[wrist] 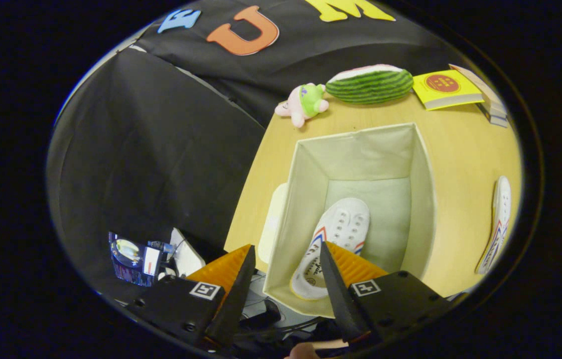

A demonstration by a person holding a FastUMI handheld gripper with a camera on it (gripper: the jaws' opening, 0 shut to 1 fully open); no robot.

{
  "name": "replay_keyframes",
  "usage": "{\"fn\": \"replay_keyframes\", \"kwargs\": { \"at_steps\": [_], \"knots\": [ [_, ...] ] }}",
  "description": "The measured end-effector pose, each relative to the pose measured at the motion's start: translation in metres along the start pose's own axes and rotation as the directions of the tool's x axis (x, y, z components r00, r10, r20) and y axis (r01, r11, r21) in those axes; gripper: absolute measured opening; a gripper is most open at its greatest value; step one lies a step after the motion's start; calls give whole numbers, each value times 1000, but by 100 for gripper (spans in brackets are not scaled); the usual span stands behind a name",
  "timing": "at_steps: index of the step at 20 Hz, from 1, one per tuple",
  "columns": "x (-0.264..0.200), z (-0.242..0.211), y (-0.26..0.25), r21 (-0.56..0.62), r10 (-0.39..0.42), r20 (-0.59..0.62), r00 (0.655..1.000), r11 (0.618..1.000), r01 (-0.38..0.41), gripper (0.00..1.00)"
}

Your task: Open the storage box then place both shoes into the box .Put the left shoe in first, then the right shoe, with the right side of both shoes facing outward in a uniform manner.

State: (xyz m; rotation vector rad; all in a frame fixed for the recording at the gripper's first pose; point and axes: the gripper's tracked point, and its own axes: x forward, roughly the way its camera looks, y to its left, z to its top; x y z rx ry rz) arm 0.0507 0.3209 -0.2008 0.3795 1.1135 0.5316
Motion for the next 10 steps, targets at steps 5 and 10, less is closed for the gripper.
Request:
{"fn": "replay_keyframes", "kwargs": {
  "at_steps": [5, 10],
  "knots": [
    [-36, 4, -10, -139, -62, 100, 993, 987, 76, 83],
    [-89, 8, -34, -228, -150, 217, 964, 953, 200, 85]
  ]
}}
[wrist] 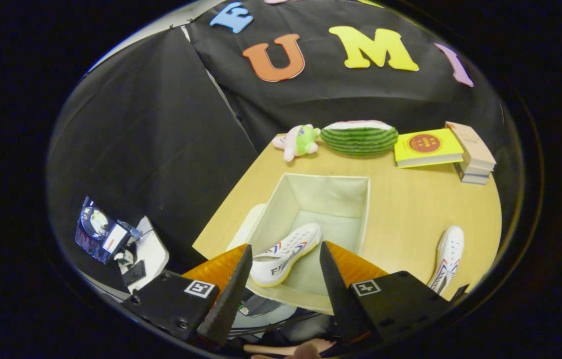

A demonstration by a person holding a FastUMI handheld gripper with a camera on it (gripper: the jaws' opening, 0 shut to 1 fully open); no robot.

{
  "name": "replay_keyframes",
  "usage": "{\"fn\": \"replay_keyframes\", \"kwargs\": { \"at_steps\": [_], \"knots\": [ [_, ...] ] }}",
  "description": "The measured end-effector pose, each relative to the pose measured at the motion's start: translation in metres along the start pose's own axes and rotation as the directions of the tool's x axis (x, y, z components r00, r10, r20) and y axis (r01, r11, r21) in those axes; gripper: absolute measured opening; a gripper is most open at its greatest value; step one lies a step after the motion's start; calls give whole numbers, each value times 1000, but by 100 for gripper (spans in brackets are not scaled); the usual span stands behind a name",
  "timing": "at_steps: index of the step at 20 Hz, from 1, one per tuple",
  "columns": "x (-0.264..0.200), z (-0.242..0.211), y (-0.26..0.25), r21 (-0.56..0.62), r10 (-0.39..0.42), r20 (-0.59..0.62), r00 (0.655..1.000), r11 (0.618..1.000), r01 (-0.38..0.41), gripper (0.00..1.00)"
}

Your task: Open the storage box then place both shoes into the box .Put the left shoe in first, then the right shoe, with the right side of both shoes facing outward in a uniform manner.

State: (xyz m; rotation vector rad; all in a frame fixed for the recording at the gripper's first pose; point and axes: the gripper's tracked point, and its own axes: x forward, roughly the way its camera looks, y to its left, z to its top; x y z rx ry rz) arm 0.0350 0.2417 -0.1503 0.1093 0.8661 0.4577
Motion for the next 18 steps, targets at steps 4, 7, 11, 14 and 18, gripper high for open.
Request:
{"fn": "replay_keyframes", "kwargs": {
  "at_steps": [4, 7, 11, 14, 18],
  "knots": [
    [-43, 3, -49, -66, -121, 66, 990, 990, 125, 87],
    [-68, -7, -95, -45, -193, 65, 979, 979, 197, 90],
    [-72, -48, -177, 47, -272, -49, 961, 961, 274, 93],
    [-66, -78, -233, 88, -305, -126, 944, 944, 317, 93],
    [-58, -114, -289, 153, -321, -221, 921, 921, 358, 93]
  ]
}}
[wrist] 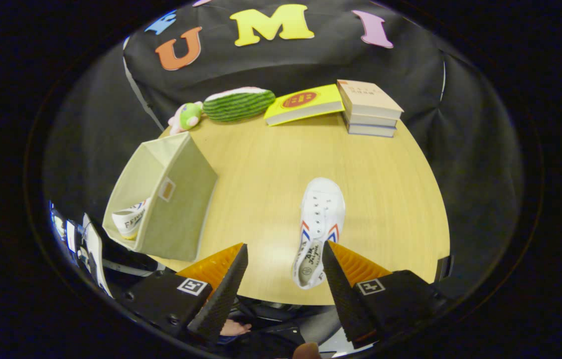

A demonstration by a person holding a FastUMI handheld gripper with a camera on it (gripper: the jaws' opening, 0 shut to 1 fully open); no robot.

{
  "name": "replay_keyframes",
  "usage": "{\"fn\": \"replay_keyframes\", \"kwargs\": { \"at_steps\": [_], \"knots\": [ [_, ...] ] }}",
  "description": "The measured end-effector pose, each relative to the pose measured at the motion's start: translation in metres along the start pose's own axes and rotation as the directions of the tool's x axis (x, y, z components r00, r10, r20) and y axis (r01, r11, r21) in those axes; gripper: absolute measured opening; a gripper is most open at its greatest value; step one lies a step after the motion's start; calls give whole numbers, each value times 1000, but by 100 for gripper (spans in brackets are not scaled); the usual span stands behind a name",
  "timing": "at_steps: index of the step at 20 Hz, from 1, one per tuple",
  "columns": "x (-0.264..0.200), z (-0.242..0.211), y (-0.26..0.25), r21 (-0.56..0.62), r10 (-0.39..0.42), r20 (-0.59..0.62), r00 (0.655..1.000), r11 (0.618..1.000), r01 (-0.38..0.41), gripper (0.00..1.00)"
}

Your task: Open the storage box then place both shoes into the box .Put the left shoe in first, then the right shoe, with the right side of both shoes facing outward in a uniform manner.

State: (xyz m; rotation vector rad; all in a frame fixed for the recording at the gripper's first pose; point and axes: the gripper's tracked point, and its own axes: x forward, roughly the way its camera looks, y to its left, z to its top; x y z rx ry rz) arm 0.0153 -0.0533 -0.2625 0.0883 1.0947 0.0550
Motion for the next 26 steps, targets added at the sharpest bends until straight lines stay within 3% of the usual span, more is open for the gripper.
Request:
{"fn": "replay_keyframes", "kwargs": {
  "at_steps": [4, 10, 15, 20, 21, 23, 26],
  "knots": [
    [37, -17, -47, 77, -30, -71, 997, 996, 36, 92],
    [87, -37, -64, 183, 24, -176, 984, 983, 9, 87],
    [106, -43, -51, 279, 108, -224, 969, 959, -43, 49],
    [103, -41, -56, 268, 66, -194, 979, 963, -12, 27],
    [104, -39, -56, 281, 69, -187, 980, 960, -14, 16],
    [100, -41, -49, 334, 99, -187, 977, 942, -31, 8],
    [88, -39, -29, 425, 181, -189, 965, 901, -86, 8]
  ]
}}
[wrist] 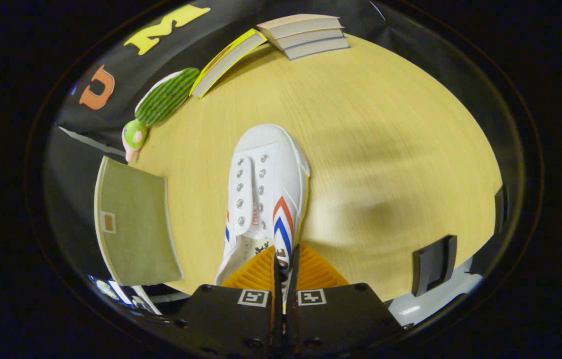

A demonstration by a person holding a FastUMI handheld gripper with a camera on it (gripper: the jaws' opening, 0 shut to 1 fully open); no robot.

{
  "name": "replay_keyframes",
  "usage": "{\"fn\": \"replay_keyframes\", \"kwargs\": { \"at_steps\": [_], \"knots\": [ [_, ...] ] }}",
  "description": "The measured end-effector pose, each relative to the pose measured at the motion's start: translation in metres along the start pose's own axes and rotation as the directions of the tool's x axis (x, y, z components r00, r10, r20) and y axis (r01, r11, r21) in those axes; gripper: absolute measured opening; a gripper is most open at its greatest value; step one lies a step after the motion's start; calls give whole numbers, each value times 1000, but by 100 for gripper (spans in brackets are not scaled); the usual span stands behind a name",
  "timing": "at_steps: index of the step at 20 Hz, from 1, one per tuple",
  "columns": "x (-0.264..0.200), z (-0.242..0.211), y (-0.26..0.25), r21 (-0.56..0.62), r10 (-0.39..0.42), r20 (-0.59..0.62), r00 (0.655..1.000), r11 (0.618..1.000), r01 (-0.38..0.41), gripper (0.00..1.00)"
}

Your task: Open the storage box then place both shoes into the box .Put the left shoe in first, then the right shoe, with the right side of both shoes facing outward in a uniform manner.

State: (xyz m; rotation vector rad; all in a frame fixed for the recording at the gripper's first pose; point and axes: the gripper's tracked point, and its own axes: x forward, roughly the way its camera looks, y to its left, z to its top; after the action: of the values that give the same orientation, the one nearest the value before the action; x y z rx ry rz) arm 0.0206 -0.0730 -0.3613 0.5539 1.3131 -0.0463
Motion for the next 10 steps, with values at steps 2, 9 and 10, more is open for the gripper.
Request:
{"fn": "replay_keyframes", "kwargs": {
  "at_steps": [2, 9, 10],
  "knots": [
    [-20, -12, 18, 23, 29, 3, 1000, 999, -29, 8],
    [-112, -24, 109, -33, 125, 130, 984, 992, -122, 8],
    [-123, -29, 125, -39, 137, 141, 981, 990, -133, 8]
  ]
}}
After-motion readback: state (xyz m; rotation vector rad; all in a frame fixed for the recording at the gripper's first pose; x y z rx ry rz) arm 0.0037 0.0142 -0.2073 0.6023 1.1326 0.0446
